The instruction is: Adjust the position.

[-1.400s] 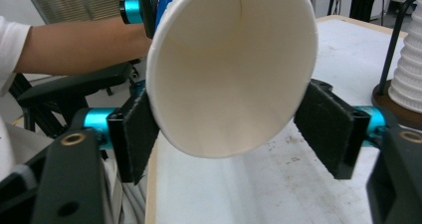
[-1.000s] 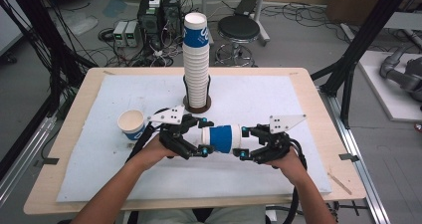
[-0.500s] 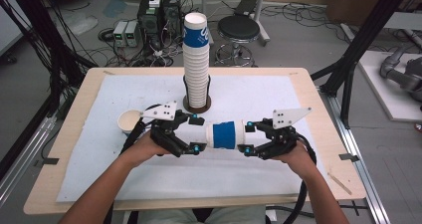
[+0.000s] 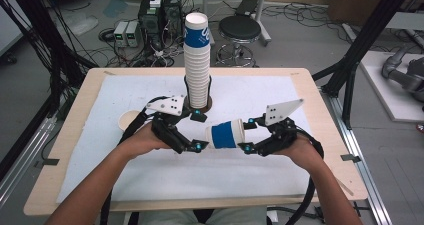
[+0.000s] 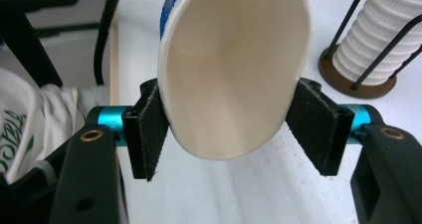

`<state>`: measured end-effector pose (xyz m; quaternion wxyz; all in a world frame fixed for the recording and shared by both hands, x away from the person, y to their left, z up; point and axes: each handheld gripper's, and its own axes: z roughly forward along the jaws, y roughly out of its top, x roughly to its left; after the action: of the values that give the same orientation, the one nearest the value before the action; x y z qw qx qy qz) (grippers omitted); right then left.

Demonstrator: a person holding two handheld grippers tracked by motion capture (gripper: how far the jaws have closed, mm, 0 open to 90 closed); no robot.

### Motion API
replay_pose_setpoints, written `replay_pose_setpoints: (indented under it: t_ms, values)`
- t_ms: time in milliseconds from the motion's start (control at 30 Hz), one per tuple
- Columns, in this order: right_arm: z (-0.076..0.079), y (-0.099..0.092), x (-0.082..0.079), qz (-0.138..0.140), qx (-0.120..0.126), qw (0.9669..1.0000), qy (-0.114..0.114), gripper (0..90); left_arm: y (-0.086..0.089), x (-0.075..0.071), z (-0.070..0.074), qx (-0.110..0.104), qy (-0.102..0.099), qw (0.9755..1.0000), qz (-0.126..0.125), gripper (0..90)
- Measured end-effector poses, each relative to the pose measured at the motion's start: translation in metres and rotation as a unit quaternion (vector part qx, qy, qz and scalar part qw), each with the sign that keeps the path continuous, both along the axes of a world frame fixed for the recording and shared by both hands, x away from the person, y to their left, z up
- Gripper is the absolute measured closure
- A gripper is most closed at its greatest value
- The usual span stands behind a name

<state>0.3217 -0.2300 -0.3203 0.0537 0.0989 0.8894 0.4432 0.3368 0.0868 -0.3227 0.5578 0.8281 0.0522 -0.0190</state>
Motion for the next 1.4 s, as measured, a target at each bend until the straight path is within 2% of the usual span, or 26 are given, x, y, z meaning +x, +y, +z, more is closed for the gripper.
replay_pose_setpoints:
  t_ms: [167,333,500,733,1000,1167,1267,1300,1333,1400]
  values:
    - [0.006,0.011,0.001,0.011,-0.039,0.9992,-0.005,35.4,-0.014,0.003,-0.003,0.045,0.005,0.9989,-0.012,14.6]
    - [0.009,0.022,0.0,0.022,-0.079,0.9966,-0.009,35.4,-0.026,0.004,-0.006,0.073,0.005,0.9971,-0.02,14.9]
    - [0.012,0.03,0.0,0.031,-0.105,0.994,-0.011,35.4,-0.034,0.005,-0.008,0.096,0.006,0.995,-0.028,17.1]
    - [0.014,0.038,-0.001,0.038,-0.139,0.9894,-0.011,35.4,-0.041,0.007,-0.014,0.119,0.015,0.9923,-0.033,21.0]
    - [0.015,0.048,-0.003,0.048,-0.179,0.9825,-0.014,35.3,-0.046,0.008,-0.019,0.142,0.023,0.9886,-0.043,25.4]
    - [0.015,0.054,-0.003,0.056,-0.197,0.9785,-0.02,35.3,-0.049,0.008,-0.022,0.154,0.028,0.9863,-0.053,31.1]
    - [0.015,0.056,-0.004,0.054,-0.209,0.9763,-0.015,35.3,-0.05,0.007,-0.025,0.157,0.025,0.9855,-0.058,31.7]
    - [0.014,0.057,-0.004,0.058,-0.209,0.9761,-0.02,35.4,-0.051,0.007,-0.026,0.16,0.025,0.9851,-0.06,31.7]
    - [0.014,0.057,-0.004,0.057,-0.21,0.9759,-0.015,35.3,-0.051,0.007,-0.026,0.162,0.024,0.9845,-0.061,31.8]
    - [0.014,0.058,-0.004,0.059,-0.213,0.9753,-0.013,34.3,-0.052,0.007,-0.028,0.159,0.022,0.9851,-0.062,31.7]
